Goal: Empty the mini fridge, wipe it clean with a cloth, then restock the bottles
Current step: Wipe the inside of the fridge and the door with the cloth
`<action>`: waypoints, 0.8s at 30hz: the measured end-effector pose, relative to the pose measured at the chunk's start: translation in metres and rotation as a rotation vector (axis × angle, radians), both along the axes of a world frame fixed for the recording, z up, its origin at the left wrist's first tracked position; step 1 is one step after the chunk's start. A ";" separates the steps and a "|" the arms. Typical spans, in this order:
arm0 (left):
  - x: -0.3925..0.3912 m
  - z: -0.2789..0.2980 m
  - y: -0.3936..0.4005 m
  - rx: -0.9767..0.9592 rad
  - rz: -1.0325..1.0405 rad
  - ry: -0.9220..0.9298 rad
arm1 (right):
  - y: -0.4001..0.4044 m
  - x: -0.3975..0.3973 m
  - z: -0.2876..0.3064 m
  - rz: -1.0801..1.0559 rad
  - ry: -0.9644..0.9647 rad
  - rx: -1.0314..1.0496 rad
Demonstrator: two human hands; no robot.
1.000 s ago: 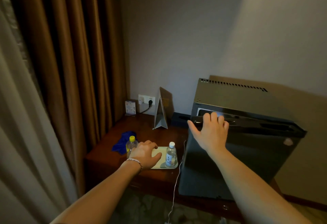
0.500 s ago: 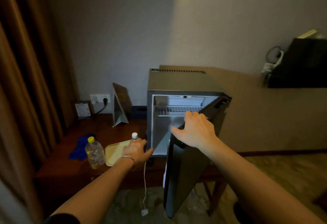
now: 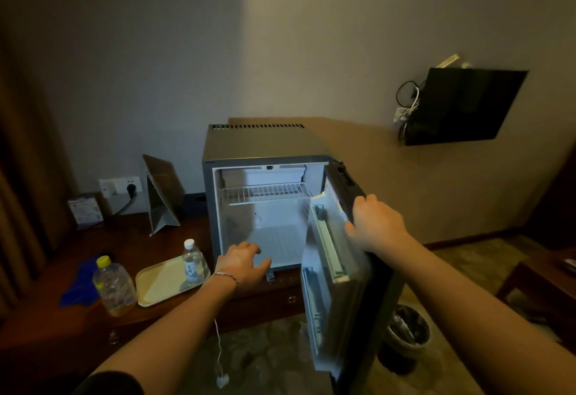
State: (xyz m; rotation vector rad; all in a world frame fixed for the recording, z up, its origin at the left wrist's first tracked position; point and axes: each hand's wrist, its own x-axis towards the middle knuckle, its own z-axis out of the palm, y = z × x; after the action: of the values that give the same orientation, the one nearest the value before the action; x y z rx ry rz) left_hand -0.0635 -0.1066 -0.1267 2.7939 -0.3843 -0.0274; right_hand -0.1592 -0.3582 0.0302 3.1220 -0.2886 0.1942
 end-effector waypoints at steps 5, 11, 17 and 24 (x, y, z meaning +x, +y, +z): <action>-0.002 0.007 -0.020 0.006 0.019 0.013 | -0.052 0.004 -0.017 -0.026 -0.127 -0.159; -0.005 0.005 -0.032 0.028 0.063 0.037 | -0.106 0.006 -0.029 0.010 -0.250 -0.253; -0.003 -0.003 -0.032 -0.012 0.115 0.060 | -0.107 0.010 -0.032 0.042 -0.285 -0.304; -0.005 -0.006 -0.005 -0.018 0.227 0.039 | -0.033 0.041 -0.044 0.327 -0.311 -0.219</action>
State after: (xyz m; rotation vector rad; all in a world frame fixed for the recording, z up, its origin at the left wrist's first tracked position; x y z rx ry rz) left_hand -0.0683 -0.1116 -0.1322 2.7965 -0.0560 -0.0266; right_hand -0.1186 -0.3908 -0.0139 2.8891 0.2345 0.6644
